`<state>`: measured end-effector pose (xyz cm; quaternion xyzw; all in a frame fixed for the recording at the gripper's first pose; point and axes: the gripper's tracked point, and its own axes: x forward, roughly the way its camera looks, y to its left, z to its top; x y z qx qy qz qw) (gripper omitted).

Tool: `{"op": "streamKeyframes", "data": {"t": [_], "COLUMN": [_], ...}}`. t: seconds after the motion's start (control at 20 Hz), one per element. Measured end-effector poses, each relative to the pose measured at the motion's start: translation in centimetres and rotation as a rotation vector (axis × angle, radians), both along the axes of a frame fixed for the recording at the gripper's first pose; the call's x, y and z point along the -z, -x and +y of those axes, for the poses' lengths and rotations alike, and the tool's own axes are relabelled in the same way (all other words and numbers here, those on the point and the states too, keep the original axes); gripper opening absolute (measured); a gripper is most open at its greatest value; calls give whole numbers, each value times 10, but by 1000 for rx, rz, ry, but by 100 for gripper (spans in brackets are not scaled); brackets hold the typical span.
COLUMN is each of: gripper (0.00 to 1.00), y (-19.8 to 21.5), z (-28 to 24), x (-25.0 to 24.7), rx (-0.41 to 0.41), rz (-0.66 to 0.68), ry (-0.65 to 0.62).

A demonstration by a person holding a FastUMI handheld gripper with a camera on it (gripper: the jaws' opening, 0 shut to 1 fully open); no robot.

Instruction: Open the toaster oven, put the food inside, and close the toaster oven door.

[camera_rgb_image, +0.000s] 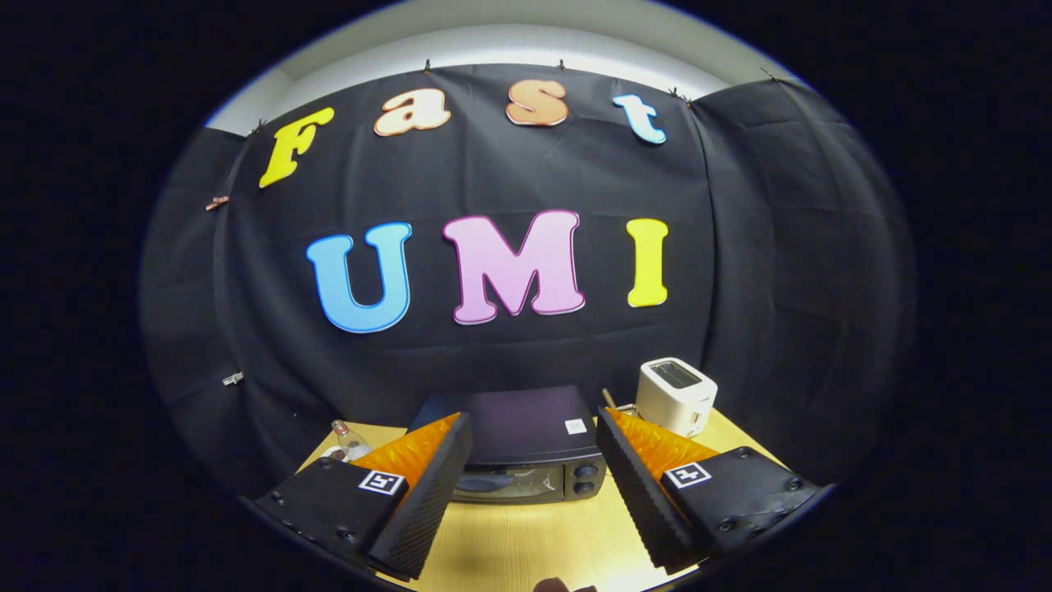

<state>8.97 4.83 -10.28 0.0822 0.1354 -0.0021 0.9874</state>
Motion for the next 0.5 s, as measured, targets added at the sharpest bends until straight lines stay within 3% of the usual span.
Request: {"op": "streamKeyframes", "data": {"t": [0.5], "gripper": [98], "y": [48], "z": [-56], "x": [-103], "rx": [25], "rz": [-190], "ry": [15]}}
